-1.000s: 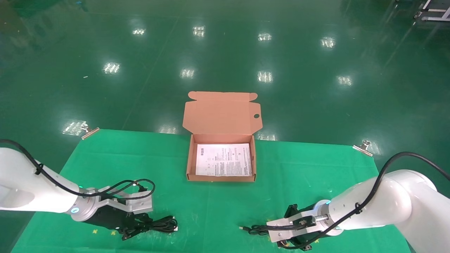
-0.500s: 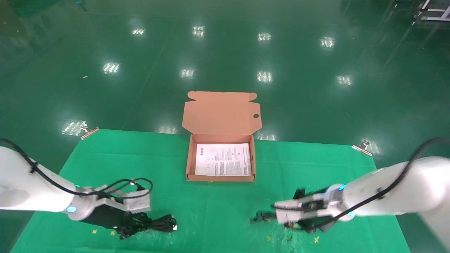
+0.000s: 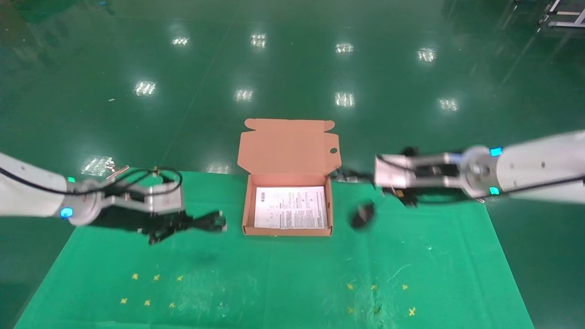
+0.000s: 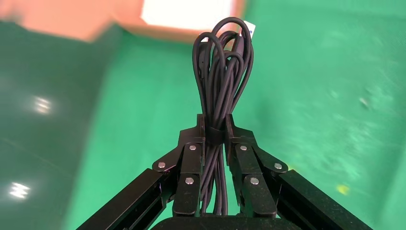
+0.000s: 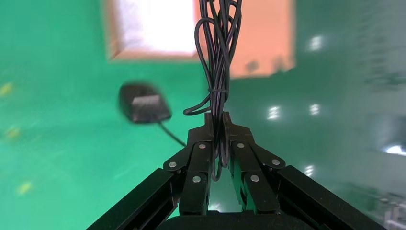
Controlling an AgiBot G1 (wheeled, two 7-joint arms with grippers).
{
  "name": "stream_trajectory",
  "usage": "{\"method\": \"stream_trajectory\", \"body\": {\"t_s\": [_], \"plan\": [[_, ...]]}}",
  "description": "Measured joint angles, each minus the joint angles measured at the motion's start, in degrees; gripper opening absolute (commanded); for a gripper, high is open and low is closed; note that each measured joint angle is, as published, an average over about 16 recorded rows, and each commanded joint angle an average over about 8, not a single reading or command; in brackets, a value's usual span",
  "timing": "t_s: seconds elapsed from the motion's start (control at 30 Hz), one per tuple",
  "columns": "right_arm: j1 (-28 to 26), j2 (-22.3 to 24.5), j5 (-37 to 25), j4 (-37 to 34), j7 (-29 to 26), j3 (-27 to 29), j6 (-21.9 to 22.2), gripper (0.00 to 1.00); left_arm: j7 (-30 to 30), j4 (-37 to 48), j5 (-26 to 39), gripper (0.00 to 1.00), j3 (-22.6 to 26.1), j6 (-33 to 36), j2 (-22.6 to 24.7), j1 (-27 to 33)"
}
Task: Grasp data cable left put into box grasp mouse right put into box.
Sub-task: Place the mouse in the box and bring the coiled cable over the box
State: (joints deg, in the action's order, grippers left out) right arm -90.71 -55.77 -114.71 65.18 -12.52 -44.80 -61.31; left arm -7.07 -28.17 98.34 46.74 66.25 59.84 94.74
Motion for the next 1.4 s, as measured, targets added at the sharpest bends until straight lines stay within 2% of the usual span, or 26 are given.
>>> {"method": "stream_trajectory", "body": {"t_s": [0.2, 0.4, 0.8, 1.07, 1.4], "plan": [[-3.97, -4.09, 0.98, -1.84, 0.6, 1.61, 3.34, 0.0, 3.36, -7.19, 0.28, 0.0, -0.87, -2.57, -0.88, 1.43], [-7.67, -9.43, 2.21, -7.08, 3.57, 2.55, 7.08, 0.0, 6.41, -12.57, 0.87, 0.0, -1.58, -5.49, -0.94, 2.4], [-12.95, -18.2, 5.94, -19.67, 11.55, 3.78, 12.11, 0.0, 9.83, -17.11, 2.36, 0.0, -2.31, -9.3, -0.63, 4.04], [-14.2, -20.62, 7.9, -23.86, 14.64, 3.81, 13.28, 0.0, 11.03, -17.98, 3.22, 0.0, -2.3, -9.88, -1.14, 4.37], [-12.79, -21.05, 8.56, -24.64, 14.72, 2.0, 13.98, 0.0, 15.39, -19.23, 6.08, 0.0, -1.46, -9.5, -3.9, 3.41]]}}
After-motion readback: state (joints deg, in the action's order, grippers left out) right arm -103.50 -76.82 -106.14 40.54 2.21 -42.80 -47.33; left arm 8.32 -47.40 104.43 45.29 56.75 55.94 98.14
